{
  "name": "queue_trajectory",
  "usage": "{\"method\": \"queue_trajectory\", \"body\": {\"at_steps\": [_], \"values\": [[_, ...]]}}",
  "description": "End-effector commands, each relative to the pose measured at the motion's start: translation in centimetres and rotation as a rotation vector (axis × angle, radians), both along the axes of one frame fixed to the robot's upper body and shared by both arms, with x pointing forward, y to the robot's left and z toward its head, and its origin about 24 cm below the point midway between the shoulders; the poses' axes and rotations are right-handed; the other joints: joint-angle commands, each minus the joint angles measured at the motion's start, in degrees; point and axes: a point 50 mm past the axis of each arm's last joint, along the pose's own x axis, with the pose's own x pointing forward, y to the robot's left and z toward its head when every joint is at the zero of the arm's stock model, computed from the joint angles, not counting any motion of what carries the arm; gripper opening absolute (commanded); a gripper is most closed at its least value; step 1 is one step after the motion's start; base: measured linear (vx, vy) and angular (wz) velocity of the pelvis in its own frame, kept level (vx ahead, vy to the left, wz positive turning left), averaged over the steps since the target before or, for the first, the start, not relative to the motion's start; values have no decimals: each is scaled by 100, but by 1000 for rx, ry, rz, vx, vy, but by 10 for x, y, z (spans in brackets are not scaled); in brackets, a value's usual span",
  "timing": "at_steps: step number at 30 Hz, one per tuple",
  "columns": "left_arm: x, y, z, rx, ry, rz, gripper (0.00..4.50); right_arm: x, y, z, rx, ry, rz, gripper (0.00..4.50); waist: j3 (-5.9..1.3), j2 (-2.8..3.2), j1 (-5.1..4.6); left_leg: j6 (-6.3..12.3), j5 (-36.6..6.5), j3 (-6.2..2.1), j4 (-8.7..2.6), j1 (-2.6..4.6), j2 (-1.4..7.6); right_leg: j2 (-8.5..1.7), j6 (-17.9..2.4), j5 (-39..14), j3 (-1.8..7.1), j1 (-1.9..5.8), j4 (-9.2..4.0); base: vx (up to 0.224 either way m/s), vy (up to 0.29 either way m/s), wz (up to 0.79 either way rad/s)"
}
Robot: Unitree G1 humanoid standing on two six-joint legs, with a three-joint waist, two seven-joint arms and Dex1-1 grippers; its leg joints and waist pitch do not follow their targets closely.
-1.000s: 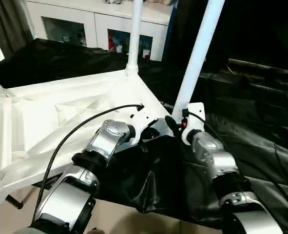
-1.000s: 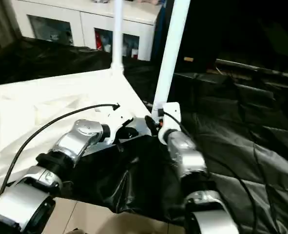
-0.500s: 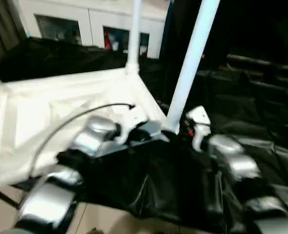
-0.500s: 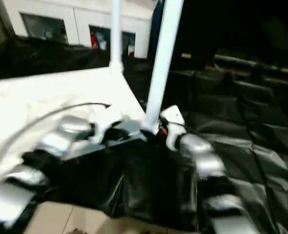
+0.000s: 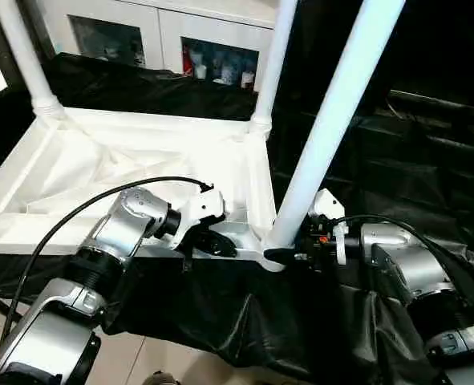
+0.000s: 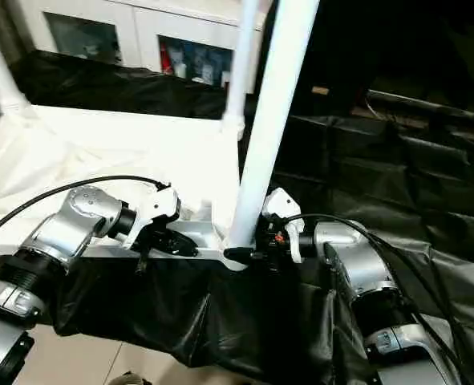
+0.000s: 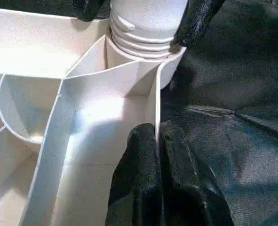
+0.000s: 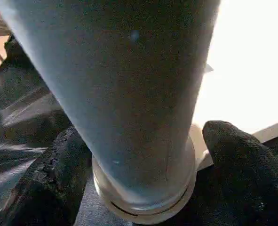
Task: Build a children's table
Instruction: Rotate leg to tighten
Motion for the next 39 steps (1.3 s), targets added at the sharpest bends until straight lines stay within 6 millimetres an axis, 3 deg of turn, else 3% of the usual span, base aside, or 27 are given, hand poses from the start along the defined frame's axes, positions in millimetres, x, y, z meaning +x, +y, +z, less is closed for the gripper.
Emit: {"method": "queue_trajectory", "body": {"at_steps": [1, 8, 11, 13, 15, 16, 18, 19, 21, 24, 25, 27, 28, 31, 32, 34, 39], "values": [[-8, -1, -10, 24, 60, -30, 0, -1, -7, 1, 4, 6, -19, 349, -308, 60, -4, 119, -1372, 43, -353, 45, 67, -240, -1323, -920, 202, 288, -271, 0, 0, 0], [-7, -3, -10, 18, 43, -1, 0, -1, 0, -2, 27, 20, -51, 304, -322, 62, -5, 186, -1135, 48, -333, 39, 57, -221, -1395, -568, 195, 295, -231, 0, 0, 0], [-6, -4, -10, 17, 34, 15, 0, 0, 1, -4, 27, 20, -80, 275, -302, 42, -14, 124, -1340, 41, -347, 36, 52, -241, -1289, -1002, 200, 281, -275, 0, 0, 0], [8, -11, -14, 16, -47, 183, 0, 15, 0, -18, 12, 28, -354, 270, -278, 28, -40, -23, -1642, 24, -360, 49, 42, -261, -1099, -1685, 206, 242, -345, 0, 0, 0], [10, -12, -15, 17, -56, 203, 0, 16, 0, -20, 9, 30, -384, 268, -275, 21, -67, -110, -1837, -2, -360, 54, 26, -268, -903, -2231, 195, 225, -391, 0, 0, 0], [19, -20, -18, 15, -100, 333, 0, 23, 2, -32, -12, 46, -590, 267, -269, 29, -93, -137, -1842, 4, -350, 41, 24, -258, -878, -2240, 207, 202, -378, -53, -6, -1], [24, -28, -19, 5, -120, 417, 0, 25, 7, -39, -20, 56, -699, 267, -260, 27, -134, -222, -2118, -28, -347, 93, 2, -265, -693, -2818, 172, 152, -456, 0, 0, 0], [27, -39, -20, -7, -135, 473, 0, 26, 16, -43, -24, 62, -781, 267, -258, 21, -144, -179, -2088, -35, -356, 58, -8, -260, -626, -2851, 170, 169, -474, 0, 0, 0], [28, -48, -20, -15, -148, 495, 0, 27, 24, -46, -23, 68, -826, 266, -262, 24, -159, -142, -2178, -46, -356, 74, -11, -252, -570, -2925, 160, 143, -500, 0, 0, 0], [27, -61, -20, -27, -157, 484, 0, 27, 38, -47, -23, 64, -835, 266, -261, 23, -165, -98, -2192, -46, -365, 58, -14, -236, -539, -2839, 164, 133, -508, 0, 0, 0], [26, -68, -19, -41, -152, 458, 0, 27, 47, -45, -8, 56, -806, 266, -254, 55, -164, -72, -2251, -57, -377, 44, -14, -238, -511, -2857, 162, 137, -516, 0, 0, 0], [23, -74, -19, -59, -144, 426, 0, 28, 59, -40, 38, 45, -758, 322, -259, 39, -171, -52, -2273, -61, -382, 29, -15, -237, -495, -2850, 158, 148, -517, 0, 0, 0], [23, -75, -19, -59, -142, 418, 0, 29, 63, -37, 65, 45, -745, 322, -257, 37, -172, -44, -2279, -58, -383, 27, -17, -235, -494, -2844, 160, 144, -518, 0, 0, 0], [23, -72, -21, -49, -136, 405, 0, 31, 66, -33, 85, 30, -729, 355, -251, 41, -178, -36, -2316, -64, -390, 29, -13, -242, -507, -2877, 161, 134, -526, 0, 0, 0], [22, -69, -22, -43, -130, 395, 0, 31, 65, -31, 88, 16, -702, 355, -252, 7, -180, -24, -2324, -65, -391, 22, -11, -241, -499, -2893, 157, 138, -528, 0, 0, 0], [20, -63, -24, -34, -112, 365, 0, 31, 60, -27, 94, -9, -626, 355, -256, 14, -177, -2, -2290, -73, -400, 12, -1, -255, -521, -2834, 160, 153, -517, 0, 0, 0], [16, -52, -23, -35, -81, 295, 0, 25, 43, -19, 71, -58, -451, 355, -282, 0, -151, 108, -1786, -29, -385, -23, 17, -244, -854, -1873, 196, 219, -406, 0, 0, 0]]}}
